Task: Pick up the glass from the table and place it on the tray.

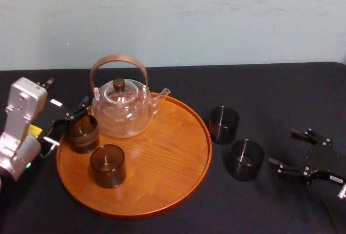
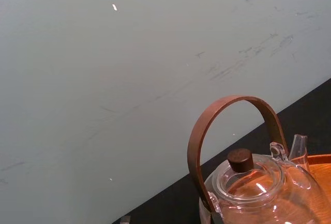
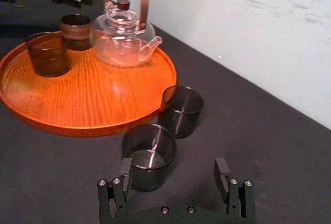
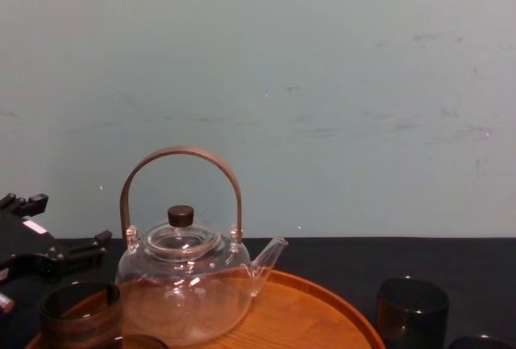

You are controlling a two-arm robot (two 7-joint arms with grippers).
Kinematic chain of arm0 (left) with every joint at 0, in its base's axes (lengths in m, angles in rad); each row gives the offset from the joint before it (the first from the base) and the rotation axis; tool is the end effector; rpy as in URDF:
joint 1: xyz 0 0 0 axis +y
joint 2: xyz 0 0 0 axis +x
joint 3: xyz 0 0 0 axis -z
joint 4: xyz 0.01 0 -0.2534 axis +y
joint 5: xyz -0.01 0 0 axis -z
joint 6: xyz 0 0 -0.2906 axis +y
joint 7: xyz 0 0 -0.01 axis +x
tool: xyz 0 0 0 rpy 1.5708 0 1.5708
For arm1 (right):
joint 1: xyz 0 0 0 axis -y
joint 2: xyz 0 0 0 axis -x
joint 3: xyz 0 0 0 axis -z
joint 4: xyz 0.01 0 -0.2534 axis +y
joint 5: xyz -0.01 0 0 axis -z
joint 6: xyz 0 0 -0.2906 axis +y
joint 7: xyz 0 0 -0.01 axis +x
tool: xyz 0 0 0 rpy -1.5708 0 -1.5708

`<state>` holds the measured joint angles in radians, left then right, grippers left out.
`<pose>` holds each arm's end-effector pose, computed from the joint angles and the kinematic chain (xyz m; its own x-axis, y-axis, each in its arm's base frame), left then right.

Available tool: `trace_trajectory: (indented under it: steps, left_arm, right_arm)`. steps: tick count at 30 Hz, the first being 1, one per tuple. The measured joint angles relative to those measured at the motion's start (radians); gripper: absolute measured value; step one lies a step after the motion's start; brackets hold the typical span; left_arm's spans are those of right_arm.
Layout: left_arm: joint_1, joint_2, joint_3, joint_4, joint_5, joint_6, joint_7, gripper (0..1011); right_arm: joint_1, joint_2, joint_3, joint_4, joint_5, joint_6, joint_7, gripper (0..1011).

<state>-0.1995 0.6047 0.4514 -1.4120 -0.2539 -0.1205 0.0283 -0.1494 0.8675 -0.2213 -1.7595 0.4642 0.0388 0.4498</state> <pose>0.3349 0.0667 -0.2693 0.2923 0.8803 0.3737 -0.9553 0.2873 0.0703 0.2687 -0.1143 -0.2281 0.7046 -0.6828 0.1933 0.7010 0.6275 -0.3389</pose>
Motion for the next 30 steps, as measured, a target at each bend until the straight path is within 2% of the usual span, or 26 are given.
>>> trace_trajectory:
  steps: [14,21,30]
  left_arm:
    - [0.000,0.000,0.000,0.000,0.000,0.000,0.000,1001]
    - [0.000,0.000,0.000,0.000,0.000,0.000,0.000,1002]
    - [0.000,0.000,0.000,0.000,0.000,0.000,0.000,1001]
  right_arm:
    - [0.025,-0.029,-0.017,0.027,-0.046,0.009,0.057,1002]
    - [0.056,-0.063,-0.032,0.053,-0.064,0.036,0.071,1002]
    - [0.095,-0.087,-0.056,0.078,-0.070,0.080,0.092,1002]
